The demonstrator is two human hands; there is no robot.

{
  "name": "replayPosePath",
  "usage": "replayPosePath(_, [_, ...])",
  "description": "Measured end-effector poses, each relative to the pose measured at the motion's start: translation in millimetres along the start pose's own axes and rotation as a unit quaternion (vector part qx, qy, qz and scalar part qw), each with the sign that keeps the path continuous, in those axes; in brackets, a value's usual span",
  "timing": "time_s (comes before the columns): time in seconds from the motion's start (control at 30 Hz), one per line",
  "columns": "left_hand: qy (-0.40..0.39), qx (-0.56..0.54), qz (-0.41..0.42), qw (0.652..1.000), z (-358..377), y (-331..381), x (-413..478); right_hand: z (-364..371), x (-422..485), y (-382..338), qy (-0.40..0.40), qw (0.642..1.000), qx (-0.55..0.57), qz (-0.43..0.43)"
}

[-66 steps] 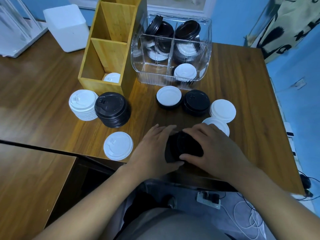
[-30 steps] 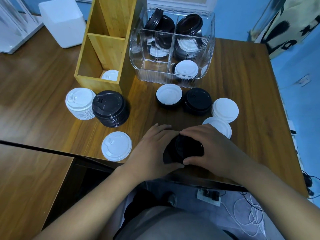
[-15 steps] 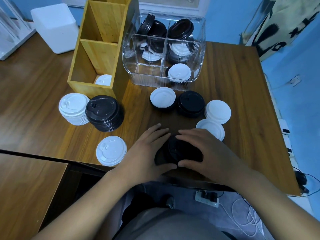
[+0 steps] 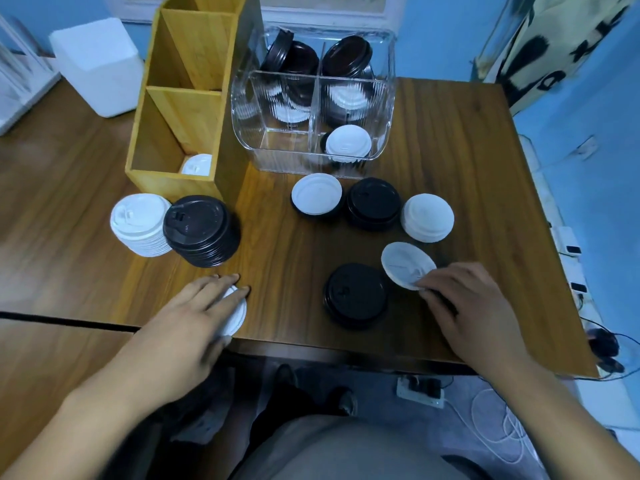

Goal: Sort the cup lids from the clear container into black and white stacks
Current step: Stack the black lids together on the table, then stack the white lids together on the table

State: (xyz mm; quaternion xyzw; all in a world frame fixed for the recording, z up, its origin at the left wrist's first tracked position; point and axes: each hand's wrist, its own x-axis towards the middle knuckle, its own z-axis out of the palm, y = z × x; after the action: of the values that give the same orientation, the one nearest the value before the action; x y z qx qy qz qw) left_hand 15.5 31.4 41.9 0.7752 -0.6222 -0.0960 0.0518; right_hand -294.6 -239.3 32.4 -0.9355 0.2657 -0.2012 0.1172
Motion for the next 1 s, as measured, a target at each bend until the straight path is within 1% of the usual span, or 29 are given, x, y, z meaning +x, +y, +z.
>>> replayPosePath(0.03, [0.000,-0.014,0.010,1.000,-1,-3,2,-5,-2,-6,0.001,0.998,0.055,0.032])
replayPosePath(0.07, [-0.001,-0.026,0.018,0.999,-2,-4,4,-12,-4,-12,0.003,0.988,0.126,0.088])
replayPosePath(0.1, [-0.001,-0.041,0.024,0.999,-4,-4,7,-19,-6,-18,0.006,0.967,0.202,0.155])
replayPosePath(0.13, [0.003,-0.057,0.030,0.998,-6,0,12,-25,-8,-23,0.009,0.935,0.278,0.219])
replayPosePath(0.17, [0.009,-0.073,0.037,0.997,-10,6,17,-30,-11,-24,0.014,0.900,0.339,0.273])
replayPosePath(0.2, [0.018,-0.087,0.043,0.995,-14,16,24,-34,-14,-23,0.024,0.875,0.372,0.310])
replayPosePath(0.27, [0.039,-0.108,0.051,0.992,-23,40,40,-38,-20,-19,0.043,0.850,0.379,0.363])
replayPosePath(0.4, [0.091,-0.150,0.078,0.981,-37,98,79,-39,-39,-12,0.058,0.836,0.333,0.432])
replayPosePath(0.47, [0.092,-0.164,0.083,0.979,-39,129,102,-40,-48,-10,0.063,0.838,0.309,0.446])
replayPosePath(0.53, [0.070,-0.148,0.106,0.981,-35,155,125,-42,-54,-9,0.049,0.860,0.270,0.429])
replayPosePath(0.6, [0.044,-0.113,0.140,0.983,-27,173,146,-43,-59,-7,0.023,0.895,0.205,0.395])
replayPosePath(0.7, [-0.001,-0.080,0.151,0.985,-13,183,167,-51,-61,6,0.015,0.951,0.090,0.297])
replayPosePath(0.77, [-0.015,-0.071,0.148,0.986,-3,183,173,-56,-57,22,-0.015,0.974,0.050,0.219])
replayPosePath(0.83, [-0.011,-0.078,0.143,0.987,3,181,173,-58,-47,40,-0.085,0.983,0.064,0.147])
replayPosePath(0.9, [0.001,-0.085,0.140,0.987,6,178,171,-55,-34,54,-0.165,0.978,0.080,0.101])
replayPosePath(0.93, [0.005,-0.086,0.138,0.987,6,176,169,-53,-29,59,-0.190,0.974,0.084,0.089])
replayPosePath(1.0, [0.006,-0.086,0.131,0.988,7,171,166,-50,-21,64,-0.205,0.971,0.083,0.087])
